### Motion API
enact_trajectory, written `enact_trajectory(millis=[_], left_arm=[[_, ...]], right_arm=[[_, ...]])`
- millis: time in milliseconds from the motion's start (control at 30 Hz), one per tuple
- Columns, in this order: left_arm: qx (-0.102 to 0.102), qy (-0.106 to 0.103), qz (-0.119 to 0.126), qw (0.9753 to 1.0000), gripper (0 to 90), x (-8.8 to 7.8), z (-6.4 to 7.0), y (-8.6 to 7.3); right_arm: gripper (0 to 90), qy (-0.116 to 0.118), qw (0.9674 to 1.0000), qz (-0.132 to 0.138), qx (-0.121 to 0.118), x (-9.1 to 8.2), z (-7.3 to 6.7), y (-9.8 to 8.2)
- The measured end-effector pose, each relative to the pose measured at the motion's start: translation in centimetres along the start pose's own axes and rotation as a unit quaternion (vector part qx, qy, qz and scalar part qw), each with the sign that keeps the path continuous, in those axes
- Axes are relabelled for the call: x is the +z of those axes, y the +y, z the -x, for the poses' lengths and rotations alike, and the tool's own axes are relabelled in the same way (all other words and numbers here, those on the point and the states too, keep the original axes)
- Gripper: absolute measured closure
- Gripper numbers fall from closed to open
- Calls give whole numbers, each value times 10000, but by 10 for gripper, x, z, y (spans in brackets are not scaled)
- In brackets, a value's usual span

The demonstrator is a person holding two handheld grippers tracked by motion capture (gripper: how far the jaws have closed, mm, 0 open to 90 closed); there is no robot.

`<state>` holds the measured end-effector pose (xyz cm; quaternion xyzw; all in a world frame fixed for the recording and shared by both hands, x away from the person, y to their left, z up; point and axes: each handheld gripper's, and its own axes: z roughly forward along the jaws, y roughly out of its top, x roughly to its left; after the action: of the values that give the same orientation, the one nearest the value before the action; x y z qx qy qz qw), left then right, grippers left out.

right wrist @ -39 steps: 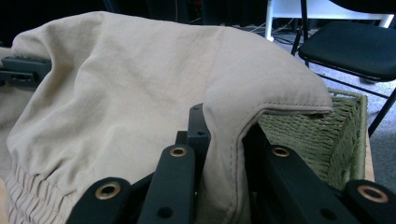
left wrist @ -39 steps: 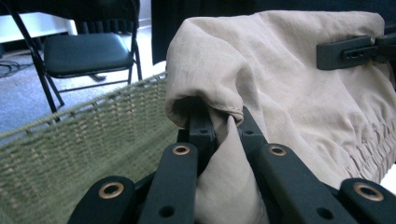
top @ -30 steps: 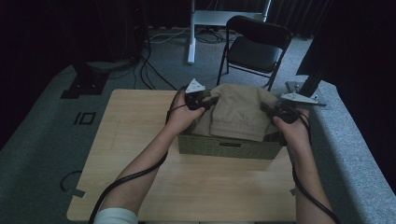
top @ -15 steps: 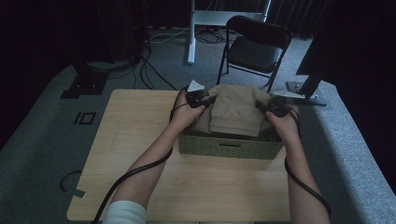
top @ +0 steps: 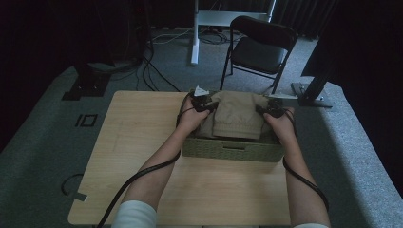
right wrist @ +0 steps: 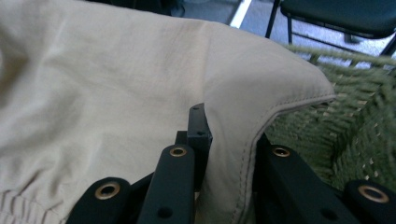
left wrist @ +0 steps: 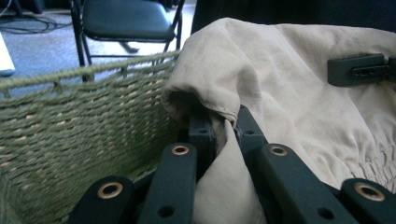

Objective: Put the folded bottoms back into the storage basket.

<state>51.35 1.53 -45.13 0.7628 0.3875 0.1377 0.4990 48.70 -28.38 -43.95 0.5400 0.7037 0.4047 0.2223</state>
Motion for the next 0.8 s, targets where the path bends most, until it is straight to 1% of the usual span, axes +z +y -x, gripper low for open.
enact_trajectory(millis=[67, 133, 167, 233, 300, 333, 367, 400, 467, 533, 600, 633, 700, 733, 767, 800], left_arm=[[-12, 60, -92, 9999, 827, 4, -2, -3], [-12, 60, -92, 9999, 826, 4, -2, -3], [-99, 158, -208, 9996, 819, 10, -5, -8], [-12, 223, -376, 9990, 810, 14, -6, -12], [-72, 266, -488, 9984, 809, 18, -8, -16], [-72, 266, -488, 9984, 808, 18, -8, -16], [-80, 314, -568, 9979, 808, 21, -8, -19], [-58, 308, -577, 9978, 808, 22, -8, -19], [-29, 347, -581, 9977, 777, 24, -9, -20], [-83, 361, -593, 9976, 772, 26, -10, -20], [-80, 371, -667, 9970, 770, 29, -10, -22], [-127, 404, -696, 9967, 768, 31, -11, -23], [-114, 438, -736, 9963, 755, 32, -11, -24], [-114, 438, -736, 9963, 755, 32, -11, -24], [-121, 498, -763, 9958, 729, 36, -13, -27], [-155, 526, -721, 9959, 696, 37, -13, -28]], right_arm=[[800, -52, 9999, -111, -41, 6, -1, -2], [800, -62, 9999, -130, -33, 9, -1, -2], [799, -122, 9996, -258, -45, 16, -2, -4], [799, -180, 9991, -381, -37, 22, -2, -6], [798, -247, 9983, -523, -64, 28, -2, -9], [798, -263, 9981, -556, -53, 30, -2, -11], [798, -262, 9978, -600, -46, 33, -3, -12], [798, -271, 9974, -658, -68, 36, -3, -13], [796, -312, 9965, -770, -73, 41, -2, -15], [794, -327, 9959, -847, -37, 45, 0, -17], [790, -336, 9957, -861, 5, 49, 2, -19], [785, -344, 9953, -901, 25, 51, 2, -21], [779, -352, 9951, -925, 19, 53, 2, -22], [771, -374, 9947, -961, 31, 55, 3, -23], [744, -411, 9944, -974, 41, 58, 4, -26], [718, -445, 9942, -976, 46, 59, 4, -28]])
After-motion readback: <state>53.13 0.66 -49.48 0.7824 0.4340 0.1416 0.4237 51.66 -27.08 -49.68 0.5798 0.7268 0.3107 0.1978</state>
